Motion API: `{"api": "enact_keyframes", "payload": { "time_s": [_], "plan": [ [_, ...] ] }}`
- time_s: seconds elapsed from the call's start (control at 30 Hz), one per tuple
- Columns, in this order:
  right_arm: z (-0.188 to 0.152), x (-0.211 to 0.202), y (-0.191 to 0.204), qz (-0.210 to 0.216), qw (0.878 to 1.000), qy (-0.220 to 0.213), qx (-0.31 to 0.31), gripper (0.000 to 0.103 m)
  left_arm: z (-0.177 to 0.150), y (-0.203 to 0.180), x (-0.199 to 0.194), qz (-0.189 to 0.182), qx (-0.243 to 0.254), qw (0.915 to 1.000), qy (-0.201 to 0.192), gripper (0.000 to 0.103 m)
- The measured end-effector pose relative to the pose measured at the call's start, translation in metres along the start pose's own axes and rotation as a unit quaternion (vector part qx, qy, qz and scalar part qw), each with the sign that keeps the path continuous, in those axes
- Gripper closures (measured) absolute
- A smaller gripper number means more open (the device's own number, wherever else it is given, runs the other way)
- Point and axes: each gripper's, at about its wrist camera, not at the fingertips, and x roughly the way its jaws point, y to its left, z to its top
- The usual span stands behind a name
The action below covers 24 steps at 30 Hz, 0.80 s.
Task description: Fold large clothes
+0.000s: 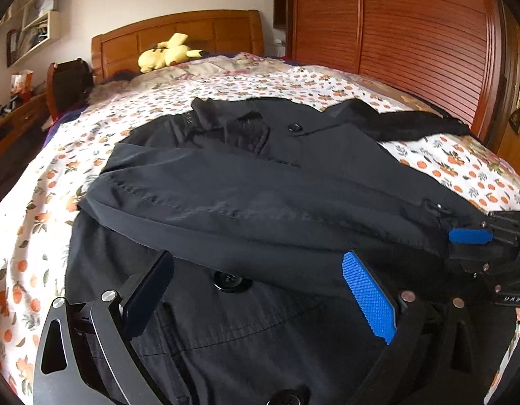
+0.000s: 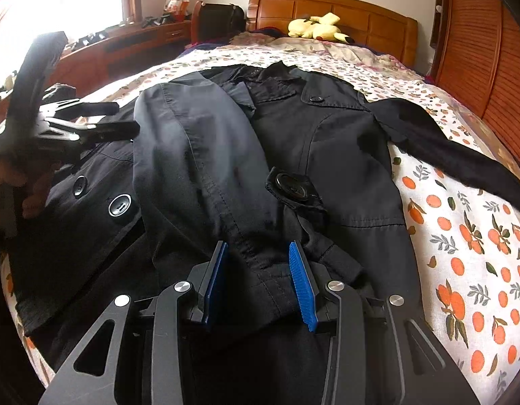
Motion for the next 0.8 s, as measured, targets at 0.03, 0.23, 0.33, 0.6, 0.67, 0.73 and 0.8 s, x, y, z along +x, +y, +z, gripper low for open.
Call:
{"api": "enact_keyframes", "payload": {
  "time_s": [0.03, 0.23, 0.33, 0.6, 0.67, 0.73, 0.8],
  "plan": [
    [0.001, -0.001, 0.000, 0.000, 1.000, 0.002, -0.001, 0.067, -0.001, -0.002, 0.001, 0.000, 0.002, 1.0000, 0.001, 0.002],
    [0.014, -0.027, -0.004, 0.009, 1.000, -0.013, 0.012, 0.051, -0.006, -0.003, 0.007, -0.003, 0.003, 1.0000, 0.006, 0.002],
    [0.029, -0.053, -0.011, 0.008, 0.999, -0.036, 0.016, 0.046, -0.007, -0.002, 0.007, -0.003, 0.002, 1.0000, 0.004, 0.002],
    [0.079, -0.083, -0.069, -0.061, 0.994, -0.088, 0.037, 0.041, -0.009, -0.005, -0.002, 0.003, 0.011, 0.9998, -0.019, 0.002],
    [0.087, -0.079, -0.088, -0.077, 0.992, -0.088, 0.050, 0.041, -0.009, -0.006, -0.004, 0.003, 0.012, 0.9996, -0.024, 0.002],
    [0.095, -0.070, -0.111, -0.092, 0.990, -0.083, 0.069, 0.041, -0.009, -0.006, -0.007, 0.004, 0.010, 0.9994, -0.032, 0.002],
    [0.100, -0.060, -0.133, -0.101, 0.988, -0.076, 0.090, 0.041, -0.009, -0.005, -0.011, 0.005, 0.007, 0.9991, -0.042, 0.002]
  ]
}}
